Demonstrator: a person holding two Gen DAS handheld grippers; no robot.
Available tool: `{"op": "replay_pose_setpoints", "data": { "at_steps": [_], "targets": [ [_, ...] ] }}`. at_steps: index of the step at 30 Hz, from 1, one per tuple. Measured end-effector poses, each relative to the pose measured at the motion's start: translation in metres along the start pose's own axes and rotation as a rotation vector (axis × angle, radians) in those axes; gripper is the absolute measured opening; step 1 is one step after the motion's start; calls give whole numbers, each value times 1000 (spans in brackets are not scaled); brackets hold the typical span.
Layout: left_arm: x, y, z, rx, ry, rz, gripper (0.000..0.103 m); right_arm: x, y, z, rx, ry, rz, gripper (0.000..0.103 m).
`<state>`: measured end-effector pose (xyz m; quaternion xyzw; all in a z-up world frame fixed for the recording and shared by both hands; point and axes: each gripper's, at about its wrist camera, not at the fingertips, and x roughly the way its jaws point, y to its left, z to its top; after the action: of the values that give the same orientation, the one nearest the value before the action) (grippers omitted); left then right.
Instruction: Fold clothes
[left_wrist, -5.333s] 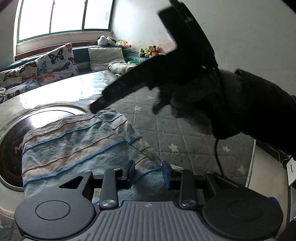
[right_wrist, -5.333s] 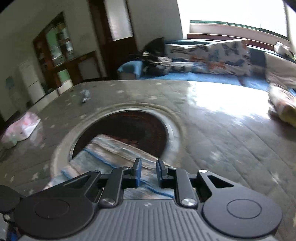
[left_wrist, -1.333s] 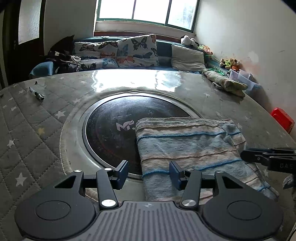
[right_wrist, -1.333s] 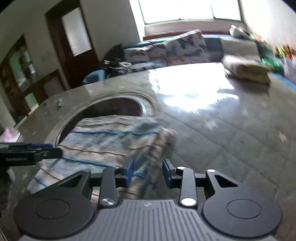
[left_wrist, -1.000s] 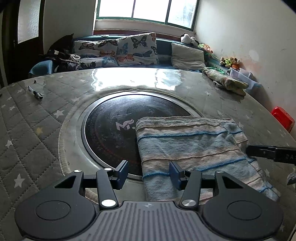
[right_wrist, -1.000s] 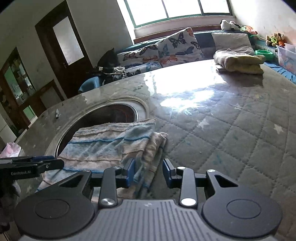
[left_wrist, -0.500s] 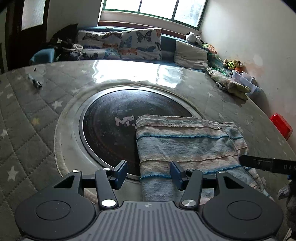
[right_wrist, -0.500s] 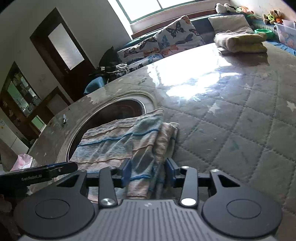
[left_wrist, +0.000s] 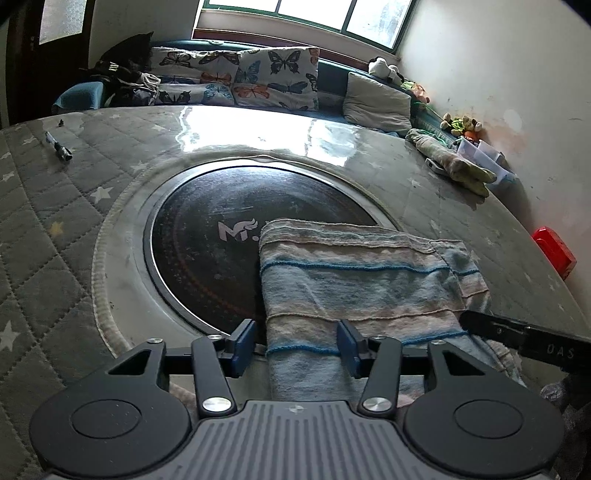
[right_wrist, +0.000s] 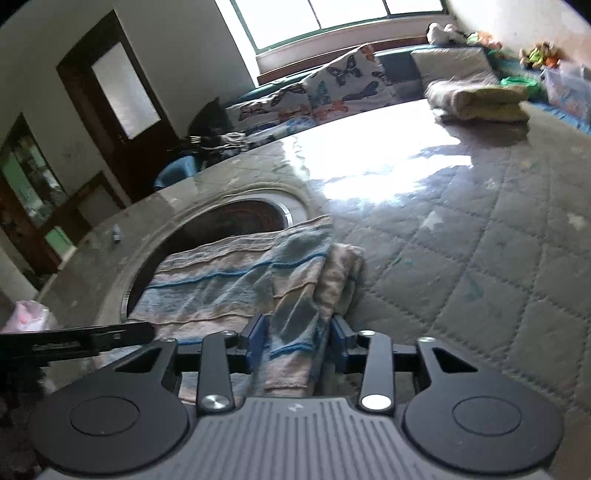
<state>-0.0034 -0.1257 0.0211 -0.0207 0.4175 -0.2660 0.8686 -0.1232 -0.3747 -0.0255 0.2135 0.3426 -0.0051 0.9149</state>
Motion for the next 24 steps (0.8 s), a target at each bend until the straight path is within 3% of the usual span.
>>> {"op": "replay_pose_setpoints", "data": {
  "at_steps": [4, 9, 16, 24],
  "targets": [
    [-2, -3, 1, -7, -3, -10, 26, -3, -16, 0, 103, -6, 73, 16],
    [-9, -10, 10, -25, -16, -29, 15, -20, -22, 7, 127, -54, 108, 12],
    [-9, -54, 33, 48, -57, -78, 14, -52, -36, 37, 90, -159, 73, 11],
    [18, -118, 64, 134, -69, -92, 14, -71, -66, 78, 46, -237, -15, 10]
  ]
}}
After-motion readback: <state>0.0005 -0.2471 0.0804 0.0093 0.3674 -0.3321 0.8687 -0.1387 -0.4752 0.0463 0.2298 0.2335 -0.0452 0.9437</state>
